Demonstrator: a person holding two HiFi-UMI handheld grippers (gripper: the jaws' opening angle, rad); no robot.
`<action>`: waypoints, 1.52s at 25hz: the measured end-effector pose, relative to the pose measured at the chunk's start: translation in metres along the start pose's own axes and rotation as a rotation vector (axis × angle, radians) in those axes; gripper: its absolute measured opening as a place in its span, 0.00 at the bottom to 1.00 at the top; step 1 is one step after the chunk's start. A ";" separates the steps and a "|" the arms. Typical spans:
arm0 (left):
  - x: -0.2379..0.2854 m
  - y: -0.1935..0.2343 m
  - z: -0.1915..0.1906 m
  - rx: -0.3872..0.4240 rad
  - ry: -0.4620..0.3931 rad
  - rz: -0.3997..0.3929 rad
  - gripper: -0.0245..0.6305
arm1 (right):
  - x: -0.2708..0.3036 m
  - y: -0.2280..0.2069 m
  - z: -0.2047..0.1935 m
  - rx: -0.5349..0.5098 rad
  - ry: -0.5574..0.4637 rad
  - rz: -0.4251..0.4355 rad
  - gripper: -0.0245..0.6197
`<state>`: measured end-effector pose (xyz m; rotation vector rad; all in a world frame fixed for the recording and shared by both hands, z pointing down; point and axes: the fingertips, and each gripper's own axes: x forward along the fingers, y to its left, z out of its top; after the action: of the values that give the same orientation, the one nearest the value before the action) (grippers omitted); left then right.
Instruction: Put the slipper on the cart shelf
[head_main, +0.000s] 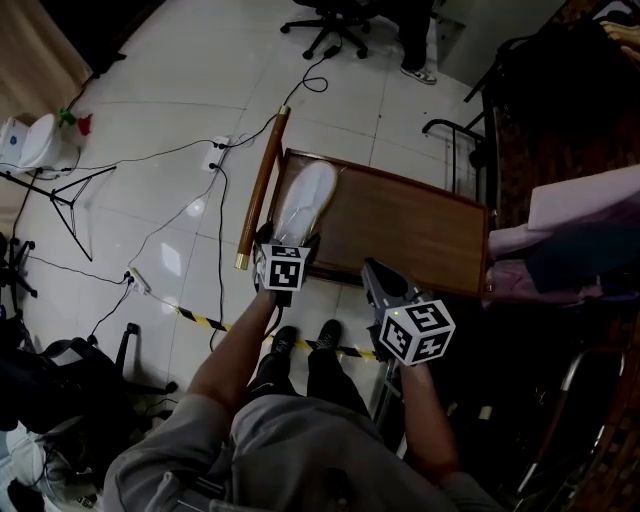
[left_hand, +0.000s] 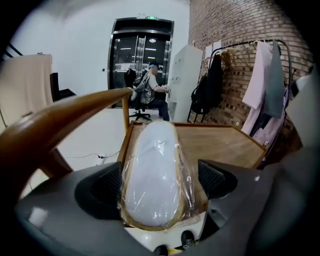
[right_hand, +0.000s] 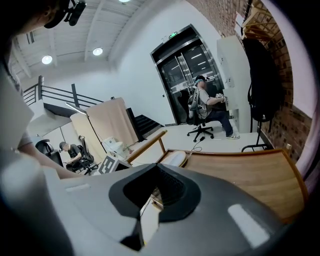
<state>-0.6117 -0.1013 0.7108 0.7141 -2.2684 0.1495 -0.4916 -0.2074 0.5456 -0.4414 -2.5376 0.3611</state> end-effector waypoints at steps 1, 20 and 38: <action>0.005 0.001 -0.004 -0.011 0.028 -0.003 0.77 | 0.002 -0.001 0.001 -0.001 0.002 0.004 0.04; 0.027 -0.007 -0.014 0.043 0.157 0.033 0.63 | 0.002 -0.019 -0.002 0.034 0.014 -0.022 0.04; -0.004 -0.034 -0.018 0.066 0.144 -0.054 0.61 | -0.028 -0.009 -0.003 0.050 -0.036 -0.083 0.04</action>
<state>-0.5799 -0.1219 0.7176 0.7732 -2.1137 0.2435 -0.4699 -0.2256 0.5381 -0.3124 -2.5662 0.4032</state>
